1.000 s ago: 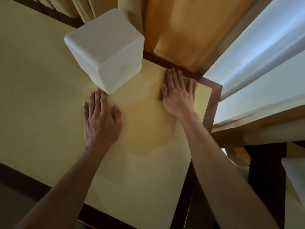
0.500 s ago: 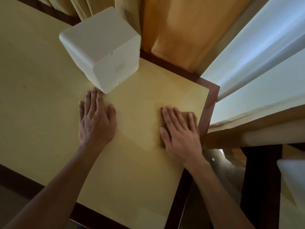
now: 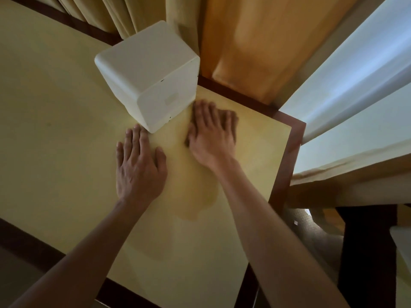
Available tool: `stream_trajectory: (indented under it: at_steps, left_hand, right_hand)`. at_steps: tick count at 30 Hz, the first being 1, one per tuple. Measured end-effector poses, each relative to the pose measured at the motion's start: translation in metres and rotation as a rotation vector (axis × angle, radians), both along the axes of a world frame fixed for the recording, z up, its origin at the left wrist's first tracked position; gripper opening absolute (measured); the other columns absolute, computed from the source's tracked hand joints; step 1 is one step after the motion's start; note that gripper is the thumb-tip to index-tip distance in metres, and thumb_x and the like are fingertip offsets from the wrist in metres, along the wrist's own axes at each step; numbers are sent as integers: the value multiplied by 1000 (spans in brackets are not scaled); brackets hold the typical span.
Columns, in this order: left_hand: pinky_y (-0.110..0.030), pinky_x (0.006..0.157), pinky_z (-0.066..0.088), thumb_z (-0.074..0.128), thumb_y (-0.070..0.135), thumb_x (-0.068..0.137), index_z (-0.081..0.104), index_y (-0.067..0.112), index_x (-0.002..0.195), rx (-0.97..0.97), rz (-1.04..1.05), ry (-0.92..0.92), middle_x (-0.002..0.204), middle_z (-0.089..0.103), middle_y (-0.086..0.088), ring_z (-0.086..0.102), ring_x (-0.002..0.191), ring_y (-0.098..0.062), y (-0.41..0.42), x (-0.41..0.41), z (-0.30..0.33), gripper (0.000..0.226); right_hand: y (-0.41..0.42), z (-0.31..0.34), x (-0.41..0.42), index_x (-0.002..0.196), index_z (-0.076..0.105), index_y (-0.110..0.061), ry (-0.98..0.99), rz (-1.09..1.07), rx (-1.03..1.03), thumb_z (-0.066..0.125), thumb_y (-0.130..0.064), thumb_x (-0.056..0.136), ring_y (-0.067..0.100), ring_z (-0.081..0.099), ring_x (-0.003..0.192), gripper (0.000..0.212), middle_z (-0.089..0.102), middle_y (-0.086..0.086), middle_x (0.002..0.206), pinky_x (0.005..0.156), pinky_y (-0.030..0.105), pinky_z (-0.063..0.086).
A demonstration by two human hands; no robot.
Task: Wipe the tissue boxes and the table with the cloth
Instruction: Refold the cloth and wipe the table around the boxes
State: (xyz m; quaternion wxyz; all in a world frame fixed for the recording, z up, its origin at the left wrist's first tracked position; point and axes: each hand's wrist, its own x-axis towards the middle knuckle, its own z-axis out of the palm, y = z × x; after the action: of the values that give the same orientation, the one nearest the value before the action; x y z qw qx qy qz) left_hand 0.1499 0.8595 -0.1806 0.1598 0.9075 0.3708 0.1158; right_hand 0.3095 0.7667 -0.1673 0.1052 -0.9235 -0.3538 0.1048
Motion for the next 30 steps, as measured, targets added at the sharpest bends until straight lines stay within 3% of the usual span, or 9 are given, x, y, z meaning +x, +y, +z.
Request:
stream_trajectory:
  at_steps: [3,7,12,15,18,20,24,27,30]
  left_hand:
    - [-45,127,8,40,34,104,21,7,159,-6,-7,-2,167,20,-10,10,156,-23,-2,-1,2,63]
    - [-45,127,9,39,35,105,21,8,159,-14,-30,-5,167,20,-9,10,156,-23,0,-5,3,63]
    - [-45,127,10,41,35,104,23,9,158,-4,-11,-26,167,22,-8,12,156,-23,1,0,3,63]
    - [-47,126,12,42,35,103,25,9,157,-5,-14,-35,166,23,-10,15,155,-25,0,1,4,63]
    - [-50,122,22,51,30,99,36,5,149,-31,-10,-113,162,30,-17,27,149,-35,1,-1,4,58]
    - [-51,111,36,60,19,93,51,4,134,-5,-15,-202,149,47,-18,44,134,-39,0,-5,4,45]
    - [-46,89,45,60,13,87,64,7,108,18,-84,-305,111,63,-10,53,103,-33,-15,-12,11,22]
    - [-44,101,40,62,24,92,61,12,120,-95,-264,-156,128,57,-9,44,119,-29,-41,0,26,31]
    - [-43,116,26,54,37,99,44,24,142,-230,-445,14,157,31,-5,22,143,-24,-60,20,44,46]
  right_hand:
    - [-15,-1,-50,164,1,-20,12,124,36,13,-48,108,15,-9,158,63,1,-2,173,127,51,-7]
    - [-74,-6,-92,163,-7,-26,5,199,-7,13,-51,110,12,-18,156,63,-9,-7,171,127,53,-6]
    - [-125,-6,-85,162,-12,-29,-2,53,-58,12,-54,109,9,-20,155,64,-15,-12,170,126,47,-12]
    - [-118,8,-86,161,-11,-33,123,11,42,5,-54,107,0,-24,152,60,-17,-17,168,125,40,-16]
    - [-119,26,-76,161,21,-33,393,-220,390,17,-55,107,-2,7,155,58,17,-18,167,128,40,4]
    - [-130,33,-63,149,49,-24,326,-374,544,38,-45,108,8,39,140,47,49,-13,147,120,45,33]
    - [-147,33,-42,135,63,-21,119,-368,291,62,-35,100,14,40,123,39,59,0,133,109,42,36]
    - [-149,33,-37,125,64,-23,143,-312,159,67,-38,96,16,39,116,33,54,-1,123,103,36,31]
    - [-143,43,-31,105,60,-22,218,-294,114,67,-36,96,13,35,106,17,46,-5,108,96,33,35]
